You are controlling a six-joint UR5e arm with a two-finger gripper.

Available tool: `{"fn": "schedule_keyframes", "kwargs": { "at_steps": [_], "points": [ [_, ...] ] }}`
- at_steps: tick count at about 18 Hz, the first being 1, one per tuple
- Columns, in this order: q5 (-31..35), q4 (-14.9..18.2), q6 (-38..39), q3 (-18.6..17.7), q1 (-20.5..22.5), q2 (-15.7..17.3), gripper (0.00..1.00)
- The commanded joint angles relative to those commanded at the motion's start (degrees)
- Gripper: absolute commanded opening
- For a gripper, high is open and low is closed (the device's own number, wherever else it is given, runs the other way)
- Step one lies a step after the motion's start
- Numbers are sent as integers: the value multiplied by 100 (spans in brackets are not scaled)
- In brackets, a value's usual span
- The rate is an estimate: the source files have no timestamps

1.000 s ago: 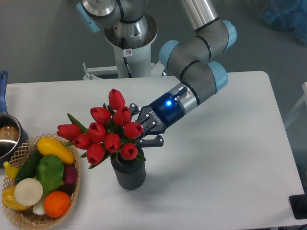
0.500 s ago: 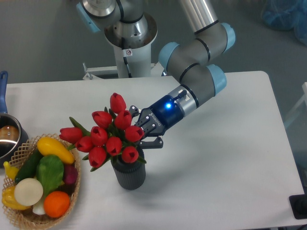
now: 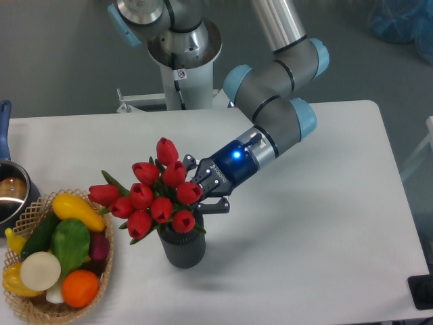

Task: Insert the flowers into the vase
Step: 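Push the tulips deeper into the vase, tilting the bunch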

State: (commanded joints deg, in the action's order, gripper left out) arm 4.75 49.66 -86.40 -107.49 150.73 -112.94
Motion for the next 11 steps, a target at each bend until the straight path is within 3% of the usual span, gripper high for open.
{"fn": "schedule_keyframes", "kwargs": {
  "at_steps": [11],
  "points": [
    [0, 0, -342, -44, 88, -176, 22]
  ]
}}
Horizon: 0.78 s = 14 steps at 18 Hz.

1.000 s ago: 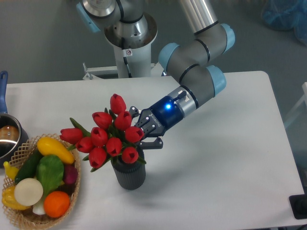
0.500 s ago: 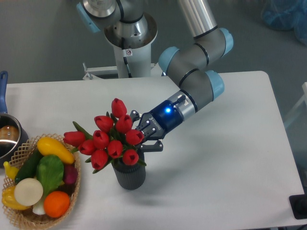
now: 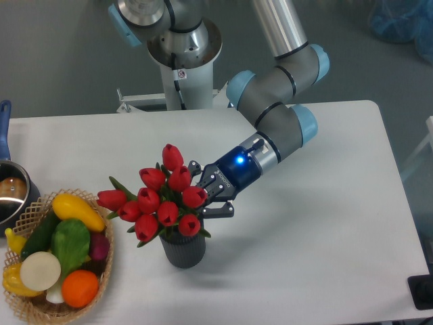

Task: Insert the flowers into the vase
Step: 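Push the tulips deeper into the vase, tilting the bunch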

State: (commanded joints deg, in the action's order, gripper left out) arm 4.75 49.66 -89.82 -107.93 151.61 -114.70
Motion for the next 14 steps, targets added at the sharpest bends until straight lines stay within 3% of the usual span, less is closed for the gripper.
{"fn": "schedule_keyframes", "kwargs": {
  "at_steps": [14],
  "points": [
    [-9, 0, -246, -26, 9, -202, 23]
  ]
}}
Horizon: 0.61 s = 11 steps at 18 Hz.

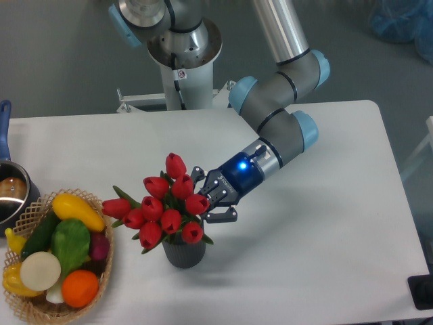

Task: Insert the flowers into the vase
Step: 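Push the tulips deeper into the vase, tilting the bunch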

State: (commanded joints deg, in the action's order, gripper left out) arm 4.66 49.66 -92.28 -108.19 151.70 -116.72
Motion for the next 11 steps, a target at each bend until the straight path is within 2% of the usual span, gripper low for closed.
{"fn": "schedule_keyframes", "kwargs": {
  "at_steps": [11],
  "points": [
    [0, 0, -44, -53, 9, 0, 24]
  ]
}}
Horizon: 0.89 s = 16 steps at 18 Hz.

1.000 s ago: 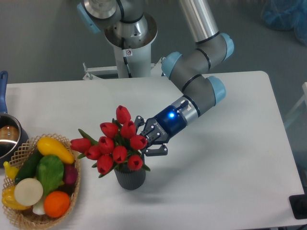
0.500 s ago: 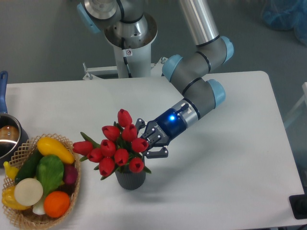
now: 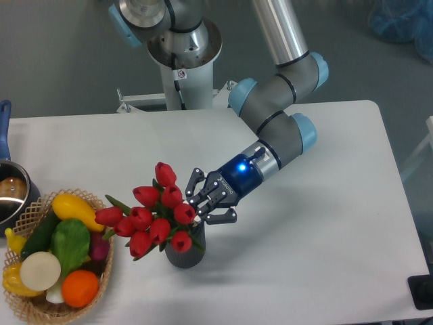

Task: Insert the flowers into the vase
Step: 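Push the tulips deeper into the vase, tilting the bunch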

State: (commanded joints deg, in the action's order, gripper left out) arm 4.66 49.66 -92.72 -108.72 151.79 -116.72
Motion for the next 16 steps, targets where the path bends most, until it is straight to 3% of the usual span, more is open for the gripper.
{"fn": "schedule_keyframes", "kwargs": {
  "at_steps": [16],
  "points": [
    [-9, -9, -149, -26, 9, -9, 38]
  ]
}}
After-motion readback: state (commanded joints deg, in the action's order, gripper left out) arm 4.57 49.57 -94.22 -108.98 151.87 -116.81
